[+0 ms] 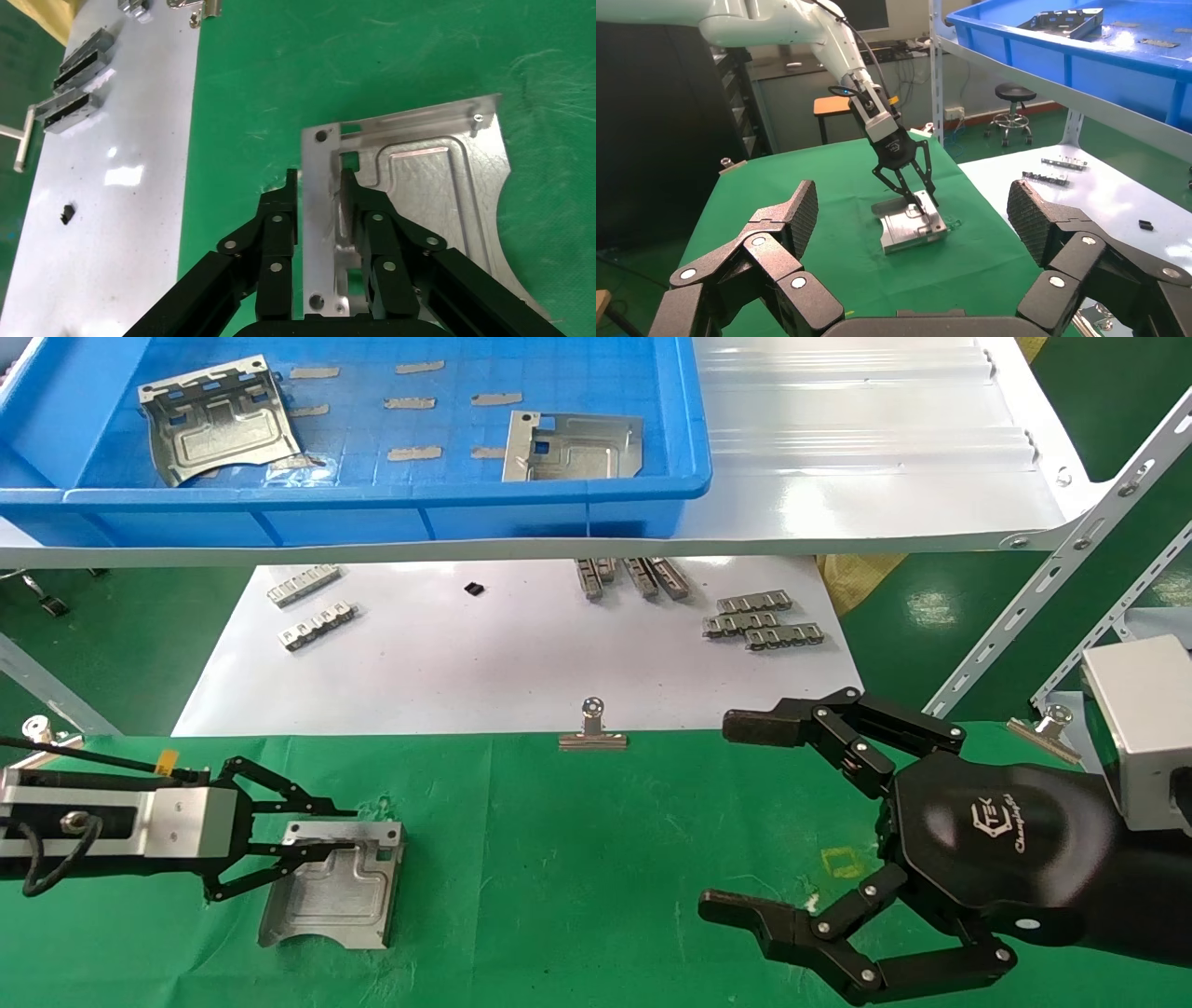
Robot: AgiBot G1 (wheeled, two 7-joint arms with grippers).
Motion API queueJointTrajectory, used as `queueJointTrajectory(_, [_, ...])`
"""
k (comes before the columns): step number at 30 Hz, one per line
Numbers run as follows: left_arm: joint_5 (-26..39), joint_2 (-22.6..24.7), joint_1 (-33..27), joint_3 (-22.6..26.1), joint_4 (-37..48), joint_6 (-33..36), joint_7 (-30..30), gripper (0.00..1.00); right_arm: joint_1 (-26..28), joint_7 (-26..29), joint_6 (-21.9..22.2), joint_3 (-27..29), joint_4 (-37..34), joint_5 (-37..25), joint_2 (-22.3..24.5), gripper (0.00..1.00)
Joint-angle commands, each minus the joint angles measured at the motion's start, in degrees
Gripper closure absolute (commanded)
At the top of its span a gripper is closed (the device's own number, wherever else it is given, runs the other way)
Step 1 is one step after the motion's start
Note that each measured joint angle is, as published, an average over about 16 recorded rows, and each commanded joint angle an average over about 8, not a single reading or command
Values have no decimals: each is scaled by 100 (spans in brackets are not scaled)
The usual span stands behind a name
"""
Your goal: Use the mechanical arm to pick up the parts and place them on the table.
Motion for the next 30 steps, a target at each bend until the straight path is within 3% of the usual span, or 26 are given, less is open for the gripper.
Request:
queueJointTrajectory(1, [40, 50, -47, 20, 87, -4, 81, 0, 0, 0, 0, 0, 0, 0, 0, 0])
queueJointTrajectory(7, [-152, 81, -115, -40, 294, 258, -176, 0, 0, 0, 0, 0, 0, 0, 0, 0])
queueJointTrajectory(17, [-883, -64, 161, -178, 249, 382, -1582, 0, 0, 0, 1, 0, -1, 0, 0, 0])
queueJointTrajectory(30, [-999, -118, 296, -272, 44, 375, -1763, 0, -1, 0, 1, 0, -2, 0, 1, 0])
